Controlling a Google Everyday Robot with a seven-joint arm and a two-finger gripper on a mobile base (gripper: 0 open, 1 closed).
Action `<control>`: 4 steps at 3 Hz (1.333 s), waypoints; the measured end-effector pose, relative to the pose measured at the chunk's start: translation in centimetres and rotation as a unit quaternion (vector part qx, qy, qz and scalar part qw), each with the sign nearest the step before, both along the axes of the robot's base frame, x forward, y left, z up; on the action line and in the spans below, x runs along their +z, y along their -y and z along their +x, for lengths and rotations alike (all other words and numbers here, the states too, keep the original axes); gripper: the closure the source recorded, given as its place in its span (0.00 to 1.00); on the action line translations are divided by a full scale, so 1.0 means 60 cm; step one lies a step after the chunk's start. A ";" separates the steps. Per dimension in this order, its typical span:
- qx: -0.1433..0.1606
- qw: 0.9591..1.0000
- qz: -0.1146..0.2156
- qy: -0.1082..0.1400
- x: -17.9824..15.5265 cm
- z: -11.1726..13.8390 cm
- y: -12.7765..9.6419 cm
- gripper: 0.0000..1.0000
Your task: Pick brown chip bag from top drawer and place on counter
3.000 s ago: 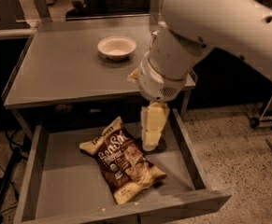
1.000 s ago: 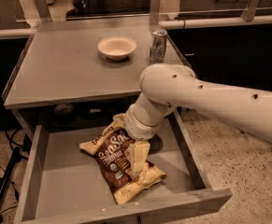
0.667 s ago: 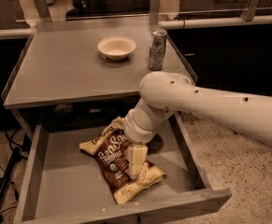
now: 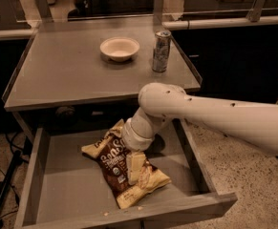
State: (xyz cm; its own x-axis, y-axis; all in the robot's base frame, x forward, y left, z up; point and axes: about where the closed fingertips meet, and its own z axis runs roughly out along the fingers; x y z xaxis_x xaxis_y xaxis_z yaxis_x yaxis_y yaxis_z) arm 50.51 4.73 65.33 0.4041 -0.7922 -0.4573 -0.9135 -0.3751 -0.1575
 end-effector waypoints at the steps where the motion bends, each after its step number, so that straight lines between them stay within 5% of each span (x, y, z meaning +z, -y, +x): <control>1: 0.004 1.000 0.004 -0.012 -0.026 0.005 -0.011 0.00; 4: 0.004 1.000 0.004 -0.013 -0.027 0.005 -0.011 0.66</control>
Offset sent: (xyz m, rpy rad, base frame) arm 0.0029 0.0058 -0.0142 0.0078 0.0220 0.0079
